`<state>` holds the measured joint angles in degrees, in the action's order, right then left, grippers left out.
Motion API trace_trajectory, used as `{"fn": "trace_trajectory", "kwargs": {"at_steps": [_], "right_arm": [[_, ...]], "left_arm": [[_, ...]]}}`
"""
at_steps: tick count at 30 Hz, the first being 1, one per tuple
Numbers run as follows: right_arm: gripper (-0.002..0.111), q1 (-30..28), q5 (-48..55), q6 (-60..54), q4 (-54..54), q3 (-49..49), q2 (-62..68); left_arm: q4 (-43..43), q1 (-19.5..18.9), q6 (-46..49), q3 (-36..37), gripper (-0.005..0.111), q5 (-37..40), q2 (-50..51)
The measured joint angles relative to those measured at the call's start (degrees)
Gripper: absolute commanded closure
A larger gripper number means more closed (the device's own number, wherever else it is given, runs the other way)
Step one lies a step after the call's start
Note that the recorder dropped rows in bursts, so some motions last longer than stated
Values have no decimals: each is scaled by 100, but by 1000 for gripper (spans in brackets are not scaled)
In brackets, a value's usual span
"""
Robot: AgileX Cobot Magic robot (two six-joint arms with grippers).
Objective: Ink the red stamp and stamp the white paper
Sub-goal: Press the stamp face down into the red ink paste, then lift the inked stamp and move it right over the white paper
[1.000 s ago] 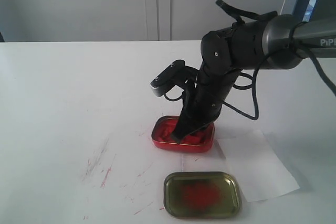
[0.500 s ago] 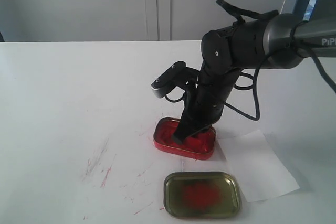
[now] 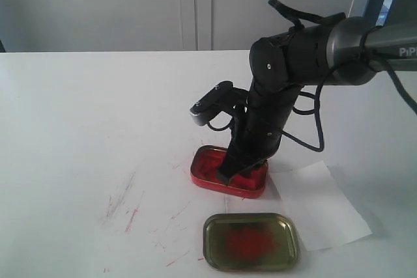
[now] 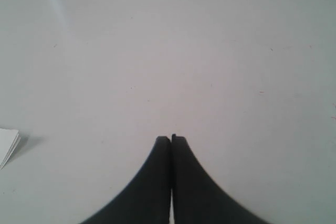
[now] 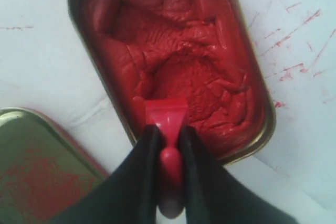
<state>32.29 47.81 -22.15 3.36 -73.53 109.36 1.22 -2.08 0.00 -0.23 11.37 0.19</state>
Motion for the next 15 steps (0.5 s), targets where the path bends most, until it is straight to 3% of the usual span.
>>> {"fn": "trace_trajectory", "kwargs": {"at_steps": [15], "right_arm": [[108,0,717,714,0,150,-703]], "left_arm": [[0,0,0,0,107,0,0]]}}
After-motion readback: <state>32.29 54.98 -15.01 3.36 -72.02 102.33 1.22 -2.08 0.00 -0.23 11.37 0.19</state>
